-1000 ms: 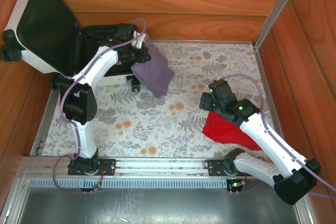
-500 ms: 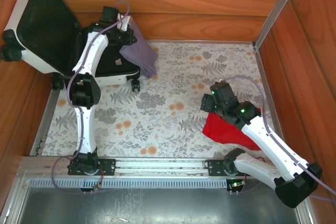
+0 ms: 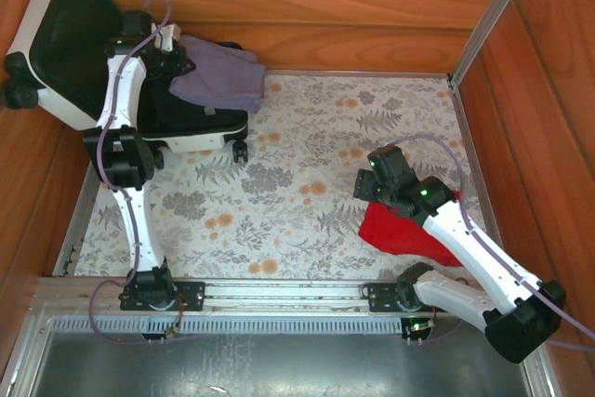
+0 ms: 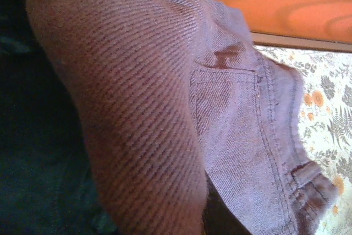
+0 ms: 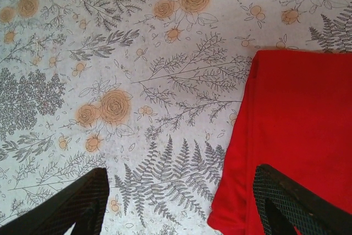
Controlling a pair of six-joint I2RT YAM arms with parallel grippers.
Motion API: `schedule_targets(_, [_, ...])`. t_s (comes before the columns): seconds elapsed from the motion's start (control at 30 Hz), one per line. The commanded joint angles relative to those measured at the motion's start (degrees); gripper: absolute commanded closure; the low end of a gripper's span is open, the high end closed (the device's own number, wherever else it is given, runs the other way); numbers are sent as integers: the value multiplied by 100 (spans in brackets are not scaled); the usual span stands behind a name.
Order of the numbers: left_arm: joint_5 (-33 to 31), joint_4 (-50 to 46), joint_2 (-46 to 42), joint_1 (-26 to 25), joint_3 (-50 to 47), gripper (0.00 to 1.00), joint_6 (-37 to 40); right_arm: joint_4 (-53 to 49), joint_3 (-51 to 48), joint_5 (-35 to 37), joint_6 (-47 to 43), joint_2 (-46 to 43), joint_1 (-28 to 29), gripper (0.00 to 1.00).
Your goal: Pack the luggage
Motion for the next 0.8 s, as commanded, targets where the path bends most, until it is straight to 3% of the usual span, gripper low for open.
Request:
schedule_targets(0.0, [-70,306,17,113,-8,100,115,-135,71,-18,76,10,-25,27])
schedule_targets(0.7, [-1264,367,-324,315,-1090,98,481,-126,78,-114,72,62,-27,28])
schedule_targets(0.73, [-1327,378,-336,331,-1127,89,478,-126,79,-124,66,62,-26,28])
schedule_targets(0.77, [-1473,391,-341,333,-1146,57,444,-134,79,-132,59,62,-27,28])
